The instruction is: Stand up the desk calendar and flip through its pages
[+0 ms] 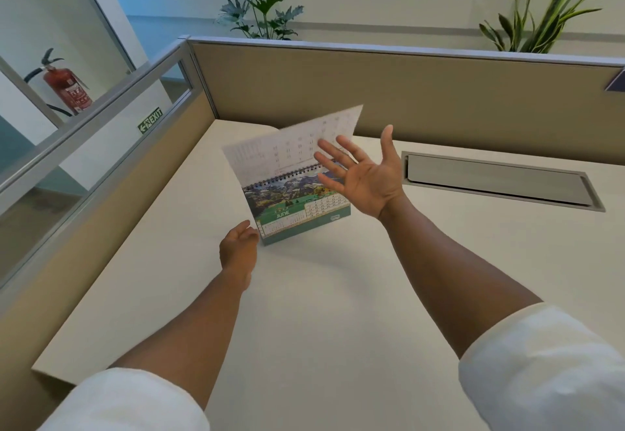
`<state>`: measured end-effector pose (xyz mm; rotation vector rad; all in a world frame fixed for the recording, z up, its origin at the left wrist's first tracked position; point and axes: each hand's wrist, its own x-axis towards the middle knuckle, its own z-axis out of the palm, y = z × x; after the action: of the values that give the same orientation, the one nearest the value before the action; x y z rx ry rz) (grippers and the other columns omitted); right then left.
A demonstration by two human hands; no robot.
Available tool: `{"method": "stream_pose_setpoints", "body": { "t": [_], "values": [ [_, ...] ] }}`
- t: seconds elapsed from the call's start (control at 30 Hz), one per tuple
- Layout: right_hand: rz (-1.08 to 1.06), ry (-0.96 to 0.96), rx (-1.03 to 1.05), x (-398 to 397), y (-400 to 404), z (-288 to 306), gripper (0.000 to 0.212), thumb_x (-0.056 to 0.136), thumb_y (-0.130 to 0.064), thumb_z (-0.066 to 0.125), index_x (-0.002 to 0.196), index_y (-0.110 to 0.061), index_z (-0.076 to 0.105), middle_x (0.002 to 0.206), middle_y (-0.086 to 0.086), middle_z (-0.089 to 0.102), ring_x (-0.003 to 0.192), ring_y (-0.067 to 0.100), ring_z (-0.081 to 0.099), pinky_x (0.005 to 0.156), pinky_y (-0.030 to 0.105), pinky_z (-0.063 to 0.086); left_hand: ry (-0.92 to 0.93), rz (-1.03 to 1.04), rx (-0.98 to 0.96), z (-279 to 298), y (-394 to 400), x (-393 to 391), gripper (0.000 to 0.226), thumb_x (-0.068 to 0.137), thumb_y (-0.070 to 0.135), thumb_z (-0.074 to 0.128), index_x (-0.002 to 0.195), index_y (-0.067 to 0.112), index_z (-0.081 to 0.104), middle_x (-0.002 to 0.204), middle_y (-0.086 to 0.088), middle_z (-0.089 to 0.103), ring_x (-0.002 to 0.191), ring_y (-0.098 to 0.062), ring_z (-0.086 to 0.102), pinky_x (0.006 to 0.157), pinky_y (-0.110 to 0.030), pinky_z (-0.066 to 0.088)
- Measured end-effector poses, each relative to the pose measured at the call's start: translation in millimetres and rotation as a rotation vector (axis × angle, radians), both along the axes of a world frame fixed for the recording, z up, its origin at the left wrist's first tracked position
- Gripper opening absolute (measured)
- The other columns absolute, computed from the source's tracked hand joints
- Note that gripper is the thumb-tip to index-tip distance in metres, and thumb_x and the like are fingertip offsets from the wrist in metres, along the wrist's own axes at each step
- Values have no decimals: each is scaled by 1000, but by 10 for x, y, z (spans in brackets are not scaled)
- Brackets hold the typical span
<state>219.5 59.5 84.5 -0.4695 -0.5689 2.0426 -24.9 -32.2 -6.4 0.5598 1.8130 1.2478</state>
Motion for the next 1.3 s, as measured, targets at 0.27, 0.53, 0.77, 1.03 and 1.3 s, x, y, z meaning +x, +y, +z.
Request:
{"method": "stream_pose_setpoints", "body": {
  "t": [0.27, 0.53, 0.77, 1.03, 1.3],
  "values": [
    [-75, -197, 15, -177, 84, 99, 83, 81, -76, 46, 137, -15, 51, 141, 7, 57, 121, 33, 62, 98, 54, 51, 46, -24, -23, 5, 66, 59, 42, 93, 12, 61, 135, 19, 55, 135, -5, 61, 110, -20, 58, 81, -29, 50],
    [-76, -261, -11, -85, -11, -71, 83, 82, -75, 48, 138, -13, 50, 137, 5, 61, 118, 30, 64, 97, 49, 51, 24, -85, -195, -87, 46, 48, 35, 93, 14, 59, 128, 11, 60, 127, -12, 63, 109, -24, 60, 93, -36, 51],
    [-45, -693, 49, -61, -174, -223, 67, 90, -65, 47, 130, -13, 55, 126, 4, 68, 115, 25, 66, 92, 44, 55, 144, -395, -303, -92, 15, 230, 27, 97, 21, 53, 120, 14, 65, 120, -7, 65, 107, -23, 61, 91, -35, 52],
    [-106, -1204, 222, 43, -416, -455, 44, 95, -50, 51, 125, -19, 61, 126, 7, 67, 115, 23, 59, 100, 41, 50, 545, -731, -99, 58, 114, 519, 27, 101, 29, 40, 106, 24, 66, 128, -7, 60, 114, -27, 53, 86, -29, 39],
    [-154, -1614, 378, 310, -530, -491, 52, 100, -45, 42, 144, -17, 44, 158, 4, 35, 135, 26, 47, 108, 35, 36, 758, -905, 12, 208, 215, 938, 41, 104, 35, 31, 135, 19, 52, 147, -8, 49, 127, -29, 49, 91, -32, 38]
  ]
}}
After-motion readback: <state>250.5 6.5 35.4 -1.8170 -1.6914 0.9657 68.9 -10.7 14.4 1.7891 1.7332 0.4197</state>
